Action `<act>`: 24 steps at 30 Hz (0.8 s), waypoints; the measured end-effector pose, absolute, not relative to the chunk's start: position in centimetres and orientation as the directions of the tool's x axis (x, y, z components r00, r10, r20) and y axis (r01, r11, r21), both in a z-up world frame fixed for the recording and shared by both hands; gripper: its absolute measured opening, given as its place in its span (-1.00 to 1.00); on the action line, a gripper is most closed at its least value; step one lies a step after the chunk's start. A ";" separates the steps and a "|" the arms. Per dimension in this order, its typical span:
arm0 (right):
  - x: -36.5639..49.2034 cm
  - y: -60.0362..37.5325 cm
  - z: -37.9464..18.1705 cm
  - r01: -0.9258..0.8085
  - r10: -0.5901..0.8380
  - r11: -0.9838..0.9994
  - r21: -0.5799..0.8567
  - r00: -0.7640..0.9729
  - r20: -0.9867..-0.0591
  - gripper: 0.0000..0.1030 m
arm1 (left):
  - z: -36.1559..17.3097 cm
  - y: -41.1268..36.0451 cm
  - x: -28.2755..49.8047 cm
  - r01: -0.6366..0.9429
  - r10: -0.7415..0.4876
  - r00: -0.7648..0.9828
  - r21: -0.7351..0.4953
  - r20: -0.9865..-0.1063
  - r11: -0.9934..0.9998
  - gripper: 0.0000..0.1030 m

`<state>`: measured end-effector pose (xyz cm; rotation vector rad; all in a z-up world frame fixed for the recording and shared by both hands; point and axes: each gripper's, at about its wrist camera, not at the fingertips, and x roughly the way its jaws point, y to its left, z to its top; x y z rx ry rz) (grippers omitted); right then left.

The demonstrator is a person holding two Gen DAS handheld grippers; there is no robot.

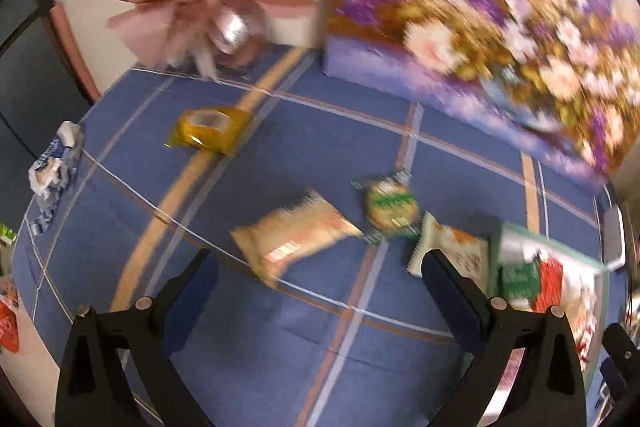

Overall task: Organize snacks
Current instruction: 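Move both tools back toward the remaining snacks on the tablecloth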

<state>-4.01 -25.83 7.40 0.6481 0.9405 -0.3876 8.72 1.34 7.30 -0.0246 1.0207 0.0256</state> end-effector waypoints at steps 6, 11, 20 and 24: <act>-2.1 -22.7 7.3 0.518 -0.015 0.785 0.341 0.565 -0.825 1.00 | 8.3 5.9 9.5 -0.101 0.037 0.598 -0.029 -0.801 0.995 0.96; -0.6 -20.3 6.7 0.463 0.019 0.820 0.337 0.565 -0.825 1.00 | 8.3 8.7 10.0 -0.136 0.033 0.602 -0.061 -0.798 0.989 0.96; 2.1 -16.1 4.7 0.391 0.031 0.883 0.259 0.502 -0.864 1.00 | 6.4 11.2 11.4 -0.128 -0.051 0.527 -0.139 -0.848 0.982 0.96; 3.1 -15.3 3.9 0.386 0.052 0.883 0.269 0.487 -0.872 1.00 | 5.3 11.5 12.0 -0.120 -0.073 0.491 -0.151 -0.868 0.981 0.96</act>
